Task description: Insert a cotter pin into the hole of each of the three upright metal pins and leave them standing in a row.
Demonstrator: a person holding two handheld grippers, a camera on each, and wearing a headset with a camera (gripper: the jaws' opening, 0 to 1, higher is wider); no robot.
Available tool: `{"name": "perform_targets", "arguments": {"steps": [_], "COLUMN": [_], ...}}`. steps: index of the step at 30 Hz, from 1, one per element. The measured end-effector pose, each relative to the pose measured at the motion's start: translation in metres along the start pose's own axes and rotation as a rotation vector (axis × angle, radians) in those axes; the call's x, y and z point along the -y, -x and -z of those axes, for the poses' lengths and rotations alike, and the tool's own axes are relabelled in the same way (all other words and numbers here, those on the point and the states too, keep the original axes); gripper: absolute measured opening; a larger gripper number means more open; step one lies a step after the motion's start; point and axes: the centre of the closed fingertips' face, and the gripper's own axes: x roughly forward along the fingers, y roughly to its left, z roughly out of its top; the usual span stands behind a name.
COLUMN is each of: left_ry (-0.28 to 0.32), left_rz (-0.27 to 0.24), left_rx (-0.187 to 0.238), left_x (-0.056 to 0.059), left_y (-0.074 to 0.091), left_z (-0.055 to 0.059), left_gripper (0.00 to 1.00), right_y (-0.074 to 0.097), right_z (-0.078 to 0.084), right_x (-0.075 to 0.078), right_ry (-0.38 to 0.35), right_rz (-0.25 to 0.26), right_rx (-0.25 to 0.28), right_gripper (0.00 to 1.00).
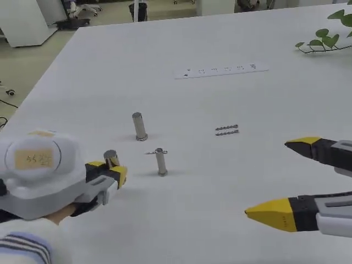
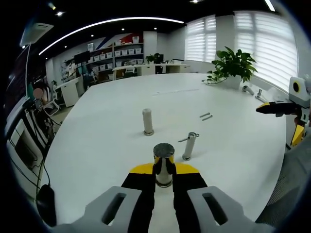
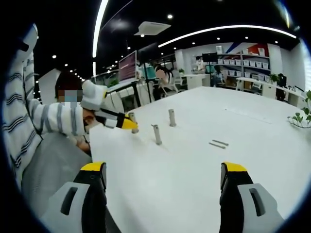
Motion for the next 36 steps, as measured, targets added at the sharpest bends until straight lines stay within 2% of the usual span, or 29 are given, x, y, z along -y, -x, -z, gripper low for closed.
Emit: {"name": "perform_targets", "arguments": {"steps": [7,13,14,15,16,19,24,27,31,36], "left_ry": [-0.003,0.016,0.001,-0.059,-0.040,-0.024,-0.060,-0.023,-0.041,-0.046], "left_rz": [0.030,0.058,0.057,0.071,0.066,0.067,0.068,0.058,0.054,0.043], "left_rx": [-0.014,-0.021,-0.027,-0.018,-0.016,-0.010,-0.027,-0.024,-0.036,-0.047], "left_x": [0.025,0.046,0.050,0.055,0.057,0.064,0.073,0.075,0.081,0.081], "left_y": [-0.001,-0.010,-0.011,-0.013,-0.015,-0.021,-0.031,-0.034,-0.038,-0.042], "left_z": [0.007,0.011,0.012,0.010,0.010,0.005,0.007,0.009,0.011,0.014], "left_gripper": [0.11,0.11,0.11,0.11,0.11,0.11,0.11,0.11,0.11,0.11], "right_y": [-0.001,0.000,0.001,0.001,0.001,0.001,0.001,0.003,0.004,0.004], "right_z": [0.002,0.006,0.007,0.007,0.007,0.008,0.007,0.010,0.015,0.020], "right_x": [-0.002,-0.005,-0.005,-0.005,-0.005,-0.007,-0.009,-0.009,-0.009,-0.007], "right_ry": [0.011,0.021,0.021,0.018,0.016,0.013,-0.001,-0.006,-0.022,-0.037], "right_rz": [-0.011,-0.019,-0.020,-0.021,-0.022,-0.029,-0.038,-0.036,-0.044,-0.043], "right_rx": [-0.003,-0.015,-0.016,-0.014,-0.012,-0.006,0.013,0.009,0.004,-0.006], "right_gripper": [0.99,0.99,0.99,0.99,0.99,0.98,0.98,0.98,0.98,0.98]}}
